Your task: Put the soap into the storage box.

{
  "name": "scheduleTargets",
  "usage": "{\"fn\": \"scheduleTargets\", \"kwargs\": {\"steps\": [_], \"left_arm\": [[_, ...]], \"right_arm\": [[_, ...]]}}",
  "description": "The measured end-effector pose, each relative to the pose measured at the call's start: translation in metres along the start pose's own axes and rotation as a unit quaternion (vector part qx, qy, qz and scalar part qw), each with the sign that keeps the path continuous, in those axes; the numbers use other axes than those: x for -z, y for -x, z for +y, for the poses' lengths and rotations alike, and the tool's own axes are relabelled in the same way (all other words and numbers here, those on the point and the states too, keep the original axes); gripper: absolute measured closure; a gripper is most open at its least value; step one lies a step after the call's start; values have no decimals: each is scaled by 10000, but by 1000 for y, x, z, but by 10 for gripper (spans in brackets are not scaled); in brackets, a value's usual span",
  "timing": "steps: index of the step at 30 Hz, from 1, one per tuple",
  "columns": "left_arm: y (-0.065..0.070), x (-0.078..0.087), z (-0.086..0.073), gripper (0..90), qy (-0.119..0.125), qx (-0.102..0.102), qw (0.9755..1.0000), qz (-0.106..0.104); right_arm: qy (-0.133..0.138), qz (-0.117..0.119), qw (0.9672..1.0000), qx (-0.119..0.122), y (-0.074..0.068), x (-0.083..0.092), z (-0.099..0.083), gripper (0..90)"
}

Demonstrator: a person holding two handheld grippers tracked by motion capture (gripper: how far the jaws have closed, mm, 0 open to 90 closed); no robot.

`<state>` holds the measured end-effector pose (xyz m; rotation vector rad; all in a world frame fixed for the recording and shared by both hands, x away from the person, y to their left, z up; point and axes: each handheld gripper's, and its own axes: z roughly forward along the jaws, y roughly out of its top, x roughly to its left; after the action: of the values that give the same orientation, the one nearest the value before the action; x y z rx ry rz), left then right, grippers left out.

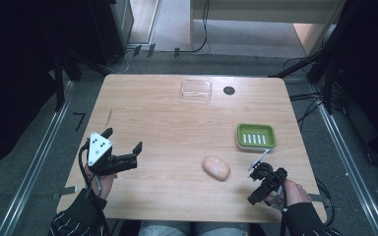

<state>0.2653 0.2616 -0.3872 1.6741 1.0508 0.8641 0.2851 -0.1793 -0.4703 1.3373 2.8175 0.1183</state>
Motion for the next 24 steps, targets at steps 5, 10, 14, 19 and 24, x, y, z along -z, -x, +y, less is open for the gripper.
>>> {"fn": "scheduleTargets", "kwargs": {"steps": [5,10,14,19,24], "left_arm": [[1,1,0,0,-9,-1,10000,-16],[-1,2,-1,0,4,18,10000,-20],[-1,2,0,0,15,32,10000,-28],[0,1,0,0,-10,26,10000,-31],[-2,2,-1,0,7,47,10000,23]], "right_arm": [[-39,2,10000,-5,-1,0,-1,0],[-5,-39,10000,55,-2,2,2,0],[5,-50,9999,93,-3,3,6,0],[10,-53,9999,145,-3,4,10,0],[45,-65,9996,270,-7,5,16,0]]}}
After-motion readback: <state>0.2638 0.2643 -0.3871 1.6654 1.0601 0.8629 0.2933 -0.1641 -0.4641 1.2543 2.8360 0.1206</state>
